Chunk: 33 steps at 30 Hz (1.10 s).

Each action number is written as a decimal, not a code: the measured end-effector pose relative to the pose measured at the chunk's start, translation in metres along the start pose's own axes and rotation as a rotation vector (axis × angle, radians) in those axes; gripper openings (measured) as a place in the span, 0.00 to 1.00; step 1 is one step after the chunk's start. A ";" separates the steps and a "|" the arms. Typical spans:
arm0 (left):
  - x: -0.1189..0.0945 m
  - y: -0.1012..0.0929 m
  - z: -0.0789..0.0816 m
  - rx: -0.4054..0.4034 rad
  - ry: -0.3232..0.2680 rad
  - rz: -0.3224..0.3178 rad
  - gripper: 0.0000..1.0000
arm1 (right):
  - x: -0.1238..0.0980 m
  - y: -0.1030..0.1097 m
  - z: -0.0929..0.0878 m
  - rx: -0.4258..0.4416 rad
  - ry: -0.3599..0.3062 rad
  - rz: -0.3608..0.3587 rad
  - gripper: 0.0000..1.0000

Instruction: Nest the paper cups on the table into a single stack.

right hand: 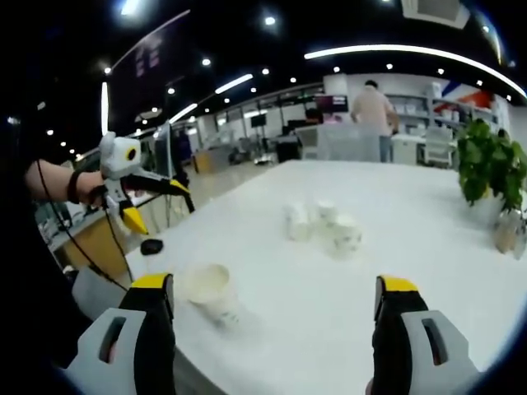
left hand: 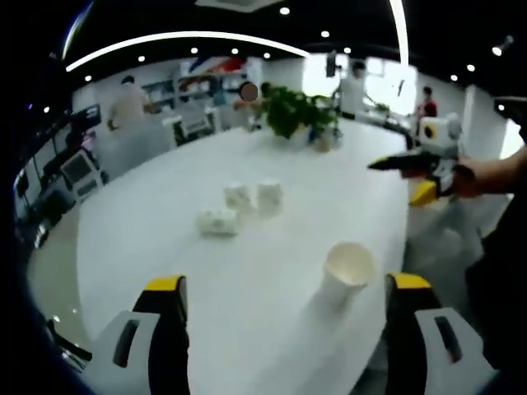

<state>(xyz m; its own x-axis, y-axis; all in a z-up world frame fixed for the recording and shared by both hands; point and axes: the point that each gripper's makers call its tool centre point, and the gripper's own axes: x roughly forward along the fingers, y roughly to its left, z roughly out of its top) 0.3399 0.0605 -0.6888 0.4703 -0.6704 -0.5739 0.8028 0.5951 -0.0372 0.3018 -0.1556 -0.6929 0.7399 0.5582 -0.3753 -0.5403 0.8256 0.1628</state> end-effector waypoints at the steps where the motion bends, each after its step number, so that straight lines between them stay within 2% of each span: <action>1: 0.000 0.001 0.000 -0.015 -0.005 -0.007 1.00 | 0.000 0.000 0.000 0.000 -0.001 0.000 1.00; 6: 0.002 0.006 -0.004 -0.012 0.009 -0.006 1.00 | 0.000 -0.001 0.000 0.002 -0.003 -0.005 1.00; 14: 0.016 0.024 0.007 -0.033 0.001 0.006 1.00 | 0.003 -0.010 0.003 0.004 -0.010 -0.014 1.00; 21: 0.042 0.039 0.011 -0.025 0.033 -0.018 1.00 | 0.012 -0.020 -0.001 0.022 -0.011 -0.014 1.00; 33: 0.089 0.071 0.028 -0.005 0.051 -0.044 1.00 | 0.030 -0.030 -0.007 0.040 -0.004 0.018 0.99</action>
<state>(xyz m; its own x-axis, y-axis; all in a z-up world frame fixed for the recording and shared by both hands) 0.4486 0.0306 -0.7196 0.4152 -0.6725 -0.6126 0.8202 0.5680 -0.0677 0.3371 -0.1640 -0.7150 0.7318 0.5735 -0.3682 -0.5372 0.8179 0.2062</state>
